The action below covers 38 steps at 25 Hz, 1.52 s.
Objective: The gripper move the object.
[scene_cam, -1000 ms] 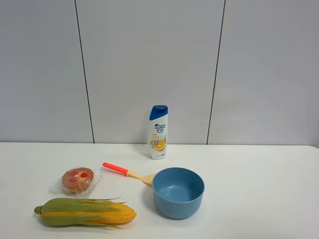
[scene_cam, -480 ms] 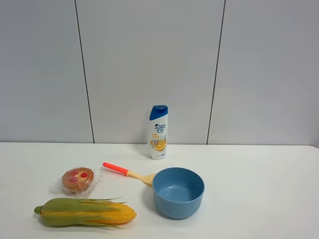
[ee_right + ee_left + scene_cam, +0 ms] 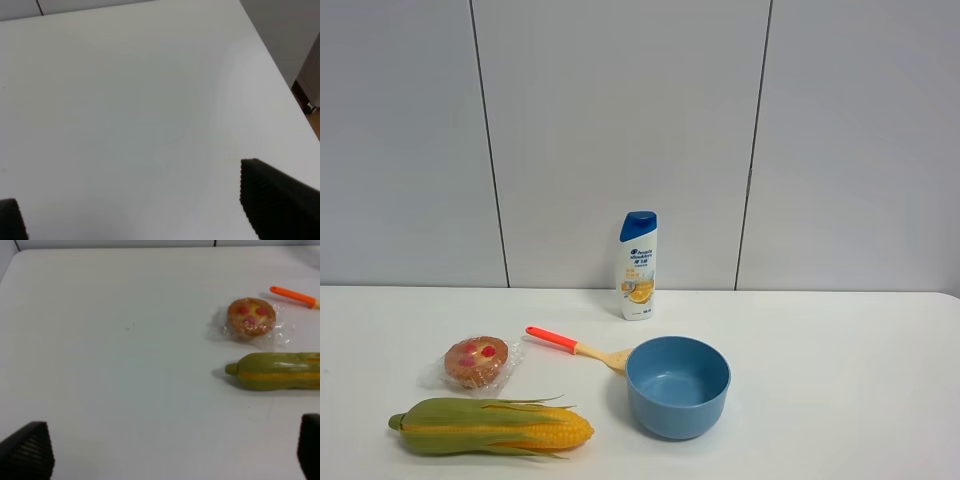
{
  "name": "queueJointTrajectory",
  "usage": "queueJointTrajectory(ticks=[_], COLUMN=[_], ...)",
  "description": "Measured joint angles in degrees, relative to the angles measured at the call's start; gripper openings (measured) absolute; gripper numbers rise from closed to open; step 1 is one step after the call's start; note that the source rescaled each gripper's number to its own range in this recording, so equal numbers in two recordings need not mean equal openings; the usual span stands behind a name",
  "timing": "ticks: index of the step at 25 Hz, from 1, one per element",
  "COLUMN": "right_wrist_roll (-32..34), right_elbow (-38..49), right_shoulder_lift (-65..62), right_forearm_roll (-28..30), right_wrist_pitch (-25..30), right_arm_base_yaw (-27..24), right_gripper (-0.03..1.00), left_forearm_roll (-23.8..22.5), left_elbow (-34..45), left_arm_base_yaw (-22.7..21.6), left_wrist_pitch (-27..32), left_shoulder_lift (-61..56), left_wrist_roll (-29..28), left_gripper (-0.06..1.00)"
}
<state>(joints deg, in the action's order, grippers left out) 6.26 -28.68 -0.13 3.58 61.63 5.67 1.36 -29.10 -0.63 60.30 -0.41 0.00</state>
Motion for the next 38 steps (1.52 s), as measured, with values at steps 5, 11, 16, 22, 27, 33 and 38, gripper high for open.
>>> queueJointTrajectory(ticks=[5,11,16,22,27,33,38], right_wrist_roll=[-0.2,-0.2,-0.2,-0.2,-0.2,-0.2,-0.2], right_elbow=[0.0,0.0,0.0,0.0,0.0,0.0,0.0], right_shoulder_lift=[0.0,0.0,0.0,0.0,0.0,0.0,0.0], right_forearm_roll=[-0.1,-0.3,-0.3,-0.3,-0.3,-0.3,-0.3], right_wrist_pitch=[0.0,0.0,0.0,0.0,0.0,0.0,0.0], right_arm_base_yaw=[-0.4,-6.9,-8.0,-8.0,-8.0,-8.0,-8.0], right_gripper=[1.00,1.00,1.00,1.00,1.00,1.00,1.00], left_forearm_roll=[0.0,0.0,0.0,0.0,0.0,0.0,0.0], left_elbow=[0.0,0.0,0.0,0.0,0.0,0.0,0.0], left_arm_base_yaw=[0.0,0.0,0.0,0.0,0.0,0.0,0.0], left_wrist_pitch=[0.0,0.0,0.0,0.0,0.0,0.0,0.0], left_shoulder_lift=[0.0,0.0,0.0,0.0,0.0,0.0,0.0], left_wrist_roll=[0.0,0.0,0.0,0.0,0.0,0.0,0.0], left_gripper=[1.00,1.00,1.00,1.00,1.00,1.00,1.00])
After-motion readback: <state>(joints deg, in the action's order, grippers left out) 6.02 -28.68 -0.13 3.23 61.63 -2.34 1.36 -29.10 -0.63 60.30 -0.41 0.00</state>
